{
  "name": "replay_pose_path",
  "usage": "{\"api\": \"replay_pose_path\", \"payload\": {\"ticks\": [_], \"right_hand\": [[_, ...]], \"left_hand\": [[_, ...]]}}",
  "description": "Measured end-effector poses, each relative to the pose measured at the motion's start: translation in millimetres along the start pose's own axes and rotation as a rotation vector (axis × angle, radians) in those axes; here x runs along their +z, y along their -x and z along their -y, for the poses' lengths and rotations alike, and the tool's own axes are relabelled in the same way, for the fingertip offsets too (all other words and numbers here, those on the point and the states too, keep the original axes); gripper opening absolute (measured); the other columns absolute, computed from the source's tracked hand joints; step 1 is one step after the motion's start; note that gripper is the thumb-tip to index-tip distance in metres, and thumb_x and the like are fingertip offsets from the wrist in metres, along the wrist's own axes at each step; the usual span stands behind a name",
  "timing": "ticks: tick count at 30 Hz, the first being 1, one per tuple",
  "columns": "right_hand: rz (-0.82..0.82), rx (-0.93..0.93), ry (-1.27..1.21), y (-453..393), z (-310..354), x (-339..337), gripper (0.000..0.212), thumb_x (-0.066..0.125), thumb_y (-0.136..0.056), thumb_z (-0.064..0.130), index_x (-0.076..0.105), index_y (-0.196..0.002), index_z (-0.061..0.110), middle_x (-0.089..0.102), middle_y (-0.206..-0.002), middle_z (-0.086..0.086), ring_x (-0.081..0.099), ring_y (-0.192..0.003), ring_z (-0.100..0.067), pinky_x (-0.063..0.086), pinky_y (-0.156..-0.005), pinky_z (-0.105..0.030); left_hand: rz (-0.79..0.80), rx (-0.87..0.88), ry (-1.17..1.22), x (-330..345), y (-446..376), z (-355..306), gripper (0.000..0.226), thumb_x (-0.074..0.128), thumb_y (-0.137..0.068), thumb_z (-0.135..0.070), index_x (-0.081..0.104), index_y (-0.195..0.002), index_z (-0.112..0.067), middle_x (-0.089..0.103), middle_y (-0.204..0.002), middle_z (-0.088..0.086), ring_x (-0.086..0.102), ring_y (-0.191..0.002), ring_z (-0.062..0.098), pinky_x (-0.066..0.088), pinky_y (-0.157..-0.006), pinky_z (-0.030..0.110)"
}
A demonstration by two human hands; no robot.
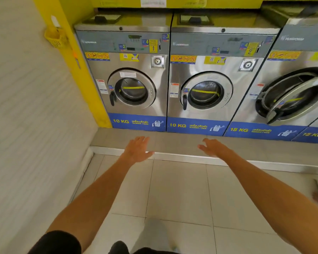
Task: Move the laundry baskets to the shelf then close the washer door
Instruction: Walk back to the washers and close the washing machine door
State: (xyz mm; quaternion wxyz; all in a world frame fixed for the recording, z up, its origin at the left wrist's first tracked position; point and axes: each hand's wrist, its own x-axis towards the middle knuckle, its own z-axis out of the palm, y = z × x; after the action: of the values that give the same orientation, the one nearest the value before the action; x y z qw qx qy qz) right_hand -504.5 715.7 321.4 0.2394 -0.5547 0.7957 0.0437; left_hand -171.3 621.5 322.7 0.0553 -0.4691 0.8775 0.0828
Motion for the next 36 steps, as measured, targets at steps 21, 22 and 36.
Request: {"api": "replay_pose_path", "payload": {"ticks": [21,22,36], "right_hand": [[0.115,0.169,-0.372,-356,-49,-111,0.060,0.051,-0.096,0.048,0.044,-0.144,0.012,0.047,-0.147,-0.015,0.047,-0.132,-0.032,0.038,-0.107,-0.040],[0.114,0.176,-0.409,-373,-48,-114,0.059,0.053,-0.095,0.046,0.045,-0.143,0.012,0.049,-0.146,-0.014,0.048,-0.131,-0.031,0.039,-0.106,-0.039],[0.072,0.203,-0.730,-627,-25,-74,0.071,0.071,-0.084,0.042,0.044,-0.140,0.008,0.050,-0.139,-0.015,0.045,-0.131,-0.031,0.038,-0.103,-0.037]], "left_hand": [[0.078,0.315,-0.148,-81,-451,-5,0.064,0.060,-0.087,-0.051,0.050,-0.134,-0.009,0.053,-0.134,0.014,0.049,-0.122,0.033,0.041,-0.100,0.046],[0.081,0.332,-0.157,-82,-470,-5,0.064,0.060,-0.086,-0.050,0.051,-0.133,-0.008,0.053,-0.134,0.014,0.049,-0.121,0.033,0.042,-0.099,0.046],[-0.081,0.551,-0.502,-33,-691,0,0.067,0.073,-0.076,-0.037,0.055,-0.135,-0.009,0.042,-0.149,0.021,0.035,-0.139,0.043,0.036,-0.111,0.055]]}}
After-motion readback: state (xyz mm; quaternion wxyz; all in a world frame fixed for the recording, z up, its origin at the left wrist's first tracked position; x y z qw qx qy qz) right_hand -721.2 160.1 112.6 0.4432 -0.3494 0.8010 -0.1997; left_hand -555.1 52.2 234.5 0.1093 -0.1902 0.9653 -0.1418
